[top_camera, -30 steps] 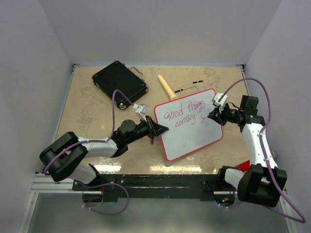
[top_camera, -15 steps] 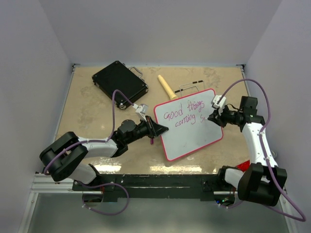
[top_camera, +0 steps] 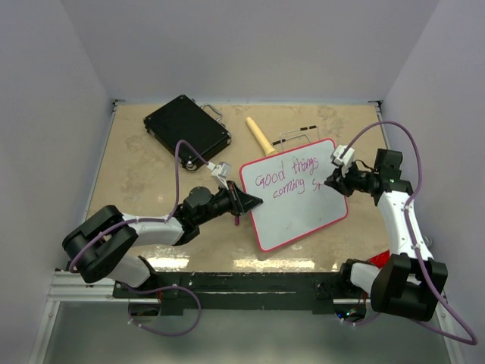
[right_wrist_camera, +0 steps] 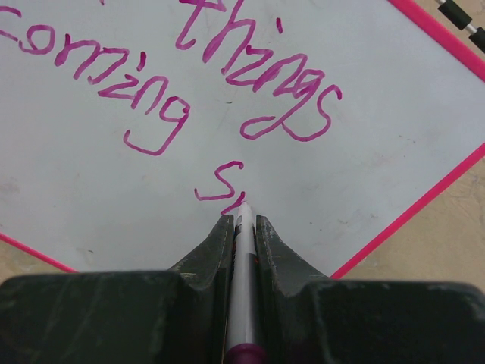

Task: Write a sentence on the whiteboard
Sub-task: Write on the whiteboard with the whiteboard marker without the cap.

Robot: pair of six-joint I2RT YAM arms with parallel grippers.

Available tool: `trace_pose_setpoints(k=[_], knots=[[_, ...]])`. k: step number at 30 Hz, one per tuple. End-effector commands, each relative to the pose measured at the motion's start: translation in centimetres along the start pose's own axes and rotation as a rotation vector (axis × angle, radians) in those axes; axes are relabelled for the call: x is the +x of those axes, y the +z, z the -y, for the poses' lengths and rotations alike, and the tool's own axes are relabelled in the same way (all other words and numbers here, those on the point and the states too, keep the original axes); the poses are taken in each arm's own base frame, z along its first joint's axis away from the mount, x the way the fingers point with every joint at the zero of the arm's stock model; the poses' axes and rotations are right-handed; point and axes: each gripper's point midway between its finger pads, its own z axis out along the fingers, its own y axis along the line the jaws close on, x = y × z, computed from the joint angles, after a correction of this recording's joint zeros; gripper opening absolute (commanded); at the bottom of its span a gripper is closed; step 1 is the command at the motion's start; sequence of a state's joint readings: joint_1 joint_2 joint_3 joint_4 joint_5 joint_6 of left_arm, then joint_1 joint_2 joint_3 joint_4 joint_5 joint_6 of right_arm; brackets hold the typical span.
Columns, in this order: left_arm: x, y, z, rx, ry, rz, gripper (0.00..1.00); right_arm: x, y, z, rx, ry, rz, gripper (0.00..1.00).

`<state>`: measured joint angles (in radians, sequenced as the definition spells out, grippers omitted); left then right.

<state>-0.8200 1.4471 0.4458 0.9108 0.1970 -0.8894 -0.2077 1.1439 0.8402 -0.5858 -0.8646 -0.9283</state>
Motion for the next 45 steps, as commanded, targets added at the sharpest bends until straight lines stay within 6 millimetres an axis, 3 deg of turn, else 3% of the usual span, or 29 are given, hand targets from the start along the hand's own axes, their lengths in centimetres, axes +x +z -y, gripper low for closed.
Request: trace_pose_setpoints(k=[1,12,22,27,31,37,45], knots=[[0.3,0.2,1.1,0.061,0.071,-0.023,0.00,-2.7,-0.4,2.5,0.090,-0.042,0.054,0.00],[0.3,0.1,1.2,0.067,0.072,-0.023,0.00,-1.4,-0.2,2.6,0.089,-0.025,0.013,0.00],[0.4,0.1,1.2,0.068,0.072,-0.024,0.00,0.5,-0.5,0.0,-0.007,-0.050,-0.053,0.00],[0.3,0.2,1.3,0.072,0.073,-0.022,0.00,-0.2,-0.4,0.4,0.007,-0.045,-0.035,0.00],[0.3,0.1,1.2,0.071,0.071,-0.023,0.00,-1.9,-0.5,2.2,0.067,-0.048,0.014,0.00],[0.3,0.1,1.3,0.072,0.075,-0.022,0.00,-2.8,-0.5,3.8,0.133,-0.026,0.039,0.00],[0.4,0.1,1.3,0.075,0.075,-0.027,0.00,-1.0,-0.1,3.6,0.125,0.010,-0.013,0.00]])
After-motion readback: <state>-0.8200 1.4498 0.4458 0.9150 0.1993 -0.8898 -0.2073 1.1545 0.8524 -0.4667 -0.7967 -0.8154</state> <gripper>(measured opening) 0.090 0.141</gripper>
